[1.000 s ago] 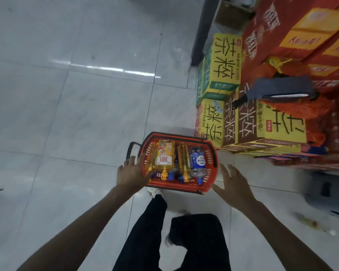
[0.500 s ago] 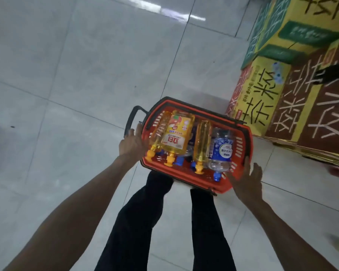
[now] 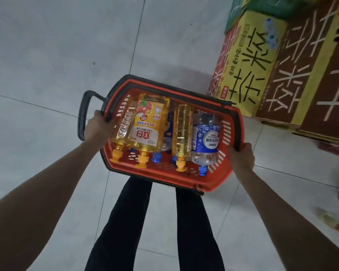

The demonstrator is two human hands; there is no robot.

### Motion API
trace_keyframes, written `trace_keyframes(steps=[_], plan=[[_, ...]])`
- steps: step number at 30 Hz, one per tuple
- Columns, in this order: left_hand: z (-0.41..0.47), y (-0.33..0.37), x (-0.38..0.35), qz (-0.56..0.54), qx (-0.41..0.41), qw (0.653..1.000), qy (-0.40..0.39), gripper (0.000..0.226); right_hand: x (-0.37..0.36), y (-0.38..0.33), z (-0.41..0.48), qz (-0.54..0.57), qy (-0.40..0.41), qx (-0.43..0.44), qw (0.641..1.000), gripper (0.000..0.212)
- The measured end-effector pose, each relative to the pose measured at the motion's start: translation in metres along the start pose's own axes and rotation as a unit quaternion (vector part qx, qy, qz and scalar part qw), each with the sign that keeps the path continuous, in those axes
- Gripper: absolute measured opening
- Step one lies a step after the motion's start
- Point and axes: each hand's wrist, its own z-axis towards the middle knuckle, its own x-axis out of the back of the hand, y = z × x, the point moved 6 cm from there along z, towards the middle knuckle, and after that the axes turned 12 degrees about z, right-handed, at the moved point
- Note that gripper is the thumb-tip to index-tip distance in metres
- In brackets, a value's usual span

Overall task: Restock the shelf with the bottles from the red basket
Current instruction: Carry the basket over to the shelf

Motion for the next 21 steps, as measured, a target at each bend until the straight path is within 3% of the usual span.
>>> trace_keyframes(steps=[5,13,21], plan=[[0.013,-0.004,0.005,-0.037,0.010,0.997,-0.069,0.023,0.003,-0.001,0.031,-0.071,-0.093,-0.027,0.993,0.049],[-0.007,-0.008,0.018,-0.068,0.023,0.993,-0.089,0.038,0.022,-0.029,0.013,-0.054,-0.112,-0.071,0.990,0.046],[-0.112,-0.066,0.086,-0.117,0.058,0.986,-0.106,0.033,0.087,-0.099,-0.090,-0.127,-0.146,-0.028,0.981,0.030]])
